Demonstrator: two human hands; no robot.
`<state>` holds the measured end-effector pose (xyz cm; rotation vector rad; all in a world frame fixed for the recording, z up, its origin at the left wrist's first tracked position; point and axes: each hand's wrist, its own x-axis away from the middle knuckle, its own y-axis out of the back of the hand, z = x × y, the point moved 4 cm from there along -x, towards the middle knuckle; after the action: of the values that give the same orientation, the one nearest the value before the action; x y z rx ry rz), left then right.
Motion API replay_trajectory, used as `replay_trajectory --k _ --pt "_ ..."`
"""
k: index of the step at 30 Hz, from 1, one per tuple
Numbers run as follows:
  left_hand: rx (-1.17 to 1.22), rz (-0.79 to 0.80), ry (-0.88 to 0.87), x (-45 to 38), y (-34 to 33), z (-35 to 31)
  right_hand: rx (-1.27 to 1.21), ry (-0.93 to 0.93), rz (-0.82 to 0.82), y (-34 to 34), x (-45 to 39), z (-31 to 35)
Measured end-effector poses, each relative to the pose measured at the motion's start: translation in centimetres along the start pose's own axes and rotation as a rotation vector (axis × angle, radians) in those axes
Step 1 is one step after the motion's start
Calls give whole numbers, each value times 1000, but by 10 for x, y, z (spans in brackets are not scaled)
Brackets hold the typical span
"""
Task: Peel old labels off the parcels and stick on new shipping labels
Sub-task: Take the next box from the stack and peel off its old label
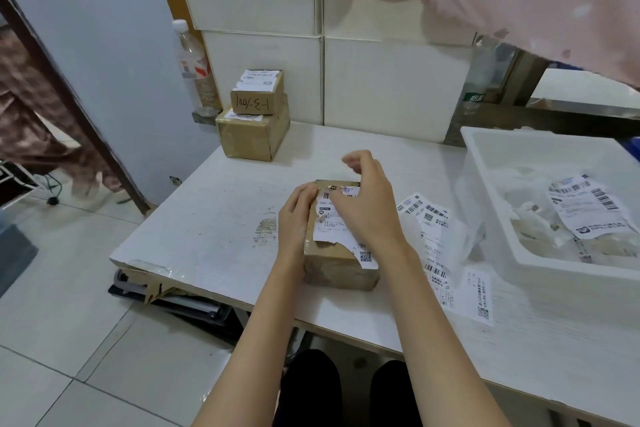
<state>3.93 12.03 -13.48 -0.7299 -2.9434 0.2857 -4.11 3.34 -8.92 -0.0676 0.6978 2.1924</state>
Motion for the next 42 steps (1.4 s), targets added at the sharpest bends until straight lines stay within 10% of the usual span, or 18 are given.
replay_trajectory --k 42 --pt "-66 -13 -27 -7 2 6 234 26 -253 6 7 -3"
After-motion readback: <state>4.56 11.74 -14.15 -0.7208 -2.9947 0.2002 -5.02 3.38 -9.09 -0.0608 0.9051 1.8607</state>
